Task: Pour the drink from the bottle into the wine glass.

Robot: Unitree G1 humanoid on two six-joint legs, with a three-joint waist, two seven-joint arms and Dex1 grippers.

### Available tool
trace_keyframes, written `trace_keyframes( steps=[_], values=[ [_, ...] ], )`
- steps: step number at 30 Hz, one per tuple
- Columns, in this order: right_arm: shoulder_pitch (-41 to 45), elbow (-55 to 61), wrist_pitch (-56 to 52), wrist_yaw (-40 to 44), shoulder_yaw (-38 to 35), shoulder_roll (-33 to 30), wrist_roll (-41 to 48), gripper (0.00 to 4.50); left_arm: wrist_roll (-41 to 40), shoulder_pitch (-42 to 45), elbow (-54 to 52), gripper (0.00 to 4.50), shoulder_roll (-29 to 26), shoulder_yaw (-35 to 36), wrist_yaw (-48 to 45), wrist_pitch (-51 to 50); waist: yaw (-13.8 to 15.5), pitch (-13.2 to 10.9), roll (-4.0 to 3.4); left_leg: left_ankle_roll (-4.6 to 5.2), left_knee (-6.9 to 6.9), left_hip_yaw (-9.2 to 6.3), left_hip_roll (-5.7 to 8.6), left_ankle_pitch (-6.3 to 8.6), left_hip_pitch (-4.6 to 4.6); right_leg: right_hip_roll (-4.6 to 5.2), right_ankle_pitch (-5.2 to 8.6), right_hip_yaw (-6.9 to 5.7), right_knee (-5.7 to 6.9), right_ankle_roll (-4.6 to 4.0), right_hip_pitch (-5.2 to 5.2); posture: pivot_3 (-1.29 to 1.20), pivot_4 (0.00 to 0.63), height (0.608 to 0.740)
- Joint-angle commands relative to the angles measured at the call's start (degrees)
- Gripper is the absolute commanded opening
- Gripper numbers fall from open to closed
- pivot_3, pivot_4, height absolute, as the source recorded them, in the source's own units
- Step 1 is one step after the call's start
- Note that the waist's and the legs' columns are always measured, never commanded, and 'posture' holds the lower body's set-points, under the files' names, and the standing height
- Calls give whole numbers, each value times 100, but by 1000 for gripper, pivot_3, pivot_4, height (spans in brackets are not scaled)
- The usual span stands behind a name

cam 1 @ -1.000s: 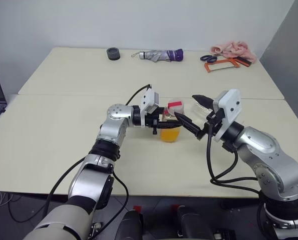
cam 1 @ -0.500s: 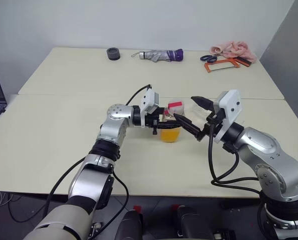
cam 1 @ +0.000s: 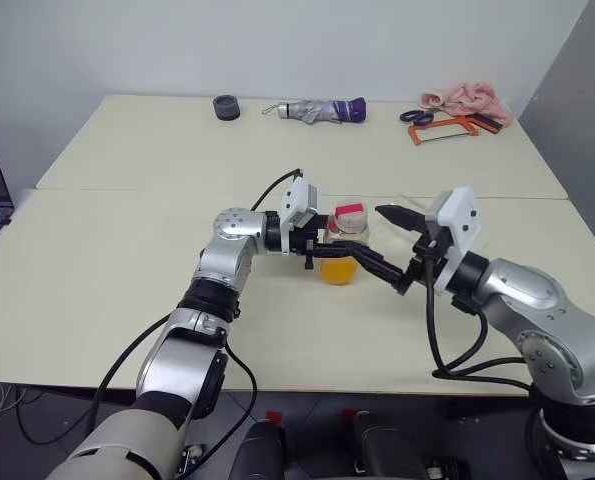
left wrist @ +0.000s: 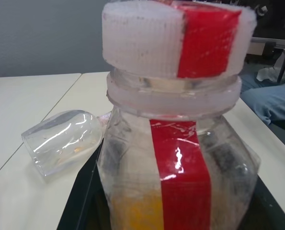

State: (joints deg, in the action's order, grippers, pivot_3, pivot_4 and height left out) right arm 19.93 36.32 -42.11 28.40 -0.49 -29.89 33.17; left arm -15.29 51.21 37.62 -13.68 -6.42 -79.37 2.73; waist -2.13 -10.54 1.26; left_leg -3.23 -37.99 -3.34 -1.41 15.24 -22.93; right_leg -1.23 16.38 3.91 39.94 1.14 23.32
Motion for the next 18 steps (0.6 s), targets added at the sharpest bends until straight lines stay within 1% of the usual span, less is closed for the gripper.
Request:
trace_keyframes(
  steps=[1, 8, 18],
  values=[
    [81, 155, 75, 50, -238, -30, 183, 4500, -160, 40, -284, 1706, 23, 118, 11, 6, 0, 0, 0, 0, 0, 0, 0, 0, 0, 0, 0, 0, 0, 0, 0, 0, 150, 740],
    [475, -150, 17, 204, -207, -77, 350, 4500, -180, 59, -275, 1706, 67, 103, -36, -12, -1, 0, 0, 0, 0, 0, -1, 0, 1, -1, 0, 0, 0, 0, 0, 0, 150, 740],
    [1068, -651, 243, 481, 147, -93, 52, 4500, -175, 59, -306, 1706, 88, 90, -52, -36, -1, 0, 0, 0, 0, -1, -1, 0, 1, -1, 0, -2, 0, 0, 0, 0, 150, 740]
  ],
)
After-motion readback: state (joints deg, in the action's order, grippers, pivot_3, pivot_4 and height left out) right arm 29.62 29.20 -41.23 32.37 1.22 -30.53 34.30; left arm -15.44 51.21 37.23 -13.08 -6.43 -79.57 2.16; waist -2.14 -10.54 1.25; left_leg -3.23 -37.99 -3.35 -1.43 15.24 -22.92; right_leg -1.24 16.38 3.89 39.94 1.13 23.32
